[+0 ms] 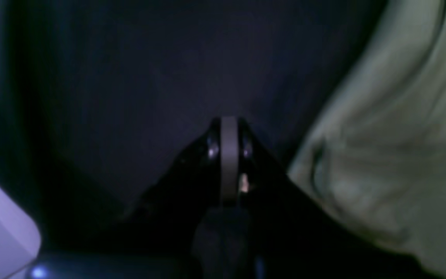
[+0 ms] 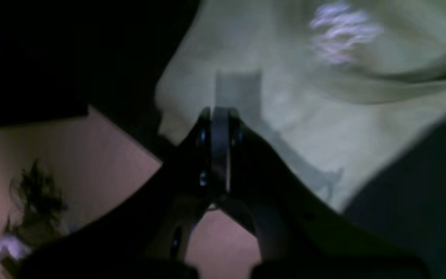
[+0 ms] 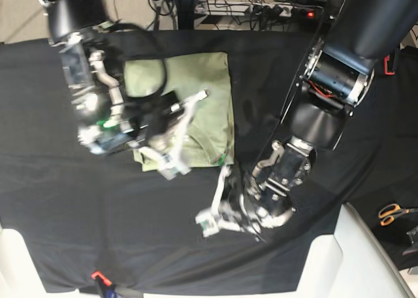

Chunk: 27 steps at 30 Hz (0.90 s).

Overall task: Fold the T-shirt properly
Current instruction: 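Smooth the folded shirt's edges with both grippers and release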

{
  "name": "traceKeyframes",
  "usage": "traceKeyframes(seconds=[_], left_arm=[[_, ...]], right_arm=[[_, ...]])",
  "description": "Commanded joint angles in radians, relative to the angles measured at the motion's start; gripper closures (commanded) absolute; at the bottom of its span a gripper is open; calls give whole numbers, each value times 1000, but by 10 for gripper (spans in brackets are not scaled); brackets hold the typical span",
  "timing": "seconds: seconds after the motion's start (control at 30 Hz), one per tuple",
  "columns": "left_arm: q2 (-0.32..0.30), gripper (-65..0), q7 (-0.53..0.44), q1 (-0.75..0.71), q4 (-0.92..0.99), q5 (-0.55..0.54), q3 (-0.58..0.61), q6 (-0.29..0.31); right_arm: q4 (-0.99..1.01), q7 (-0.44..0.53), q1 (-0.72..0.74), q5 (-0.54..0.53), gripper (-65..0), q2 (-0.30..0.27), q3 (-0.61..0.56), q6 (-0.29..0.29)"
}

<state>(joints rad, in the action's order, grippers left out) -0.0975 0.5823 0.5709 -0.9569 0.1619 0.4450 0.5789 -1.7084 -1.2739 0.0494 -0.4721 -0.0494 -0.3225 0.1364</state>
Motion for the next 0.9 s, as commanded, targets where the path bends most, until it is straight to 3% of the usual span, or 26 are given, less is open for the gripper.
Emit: traceKeyframes(seconds=[0.0,0.23,0.4,0.73,0.87], left_arm=[[-1,0,31,-2,-63,0,-19,-1],[-1,0,195,-289,-455,1,-15,0],[15,0,206,-470,-603,8,-13,0],[15,0,193,-584,-509,1,-13,0],[14,0,117,-575,-400,9,-22,0]], right_arm=[[-15,3,-1,-17,-2,-16,29,1],[-8,59,-72,-17,-2,-46,82,4],[26,96,-104,-17,-2,-48,84,4],[261,277,-118,-17,-2,-48,82,7],[299,316,-119,-17,-2,-68,81,7]])
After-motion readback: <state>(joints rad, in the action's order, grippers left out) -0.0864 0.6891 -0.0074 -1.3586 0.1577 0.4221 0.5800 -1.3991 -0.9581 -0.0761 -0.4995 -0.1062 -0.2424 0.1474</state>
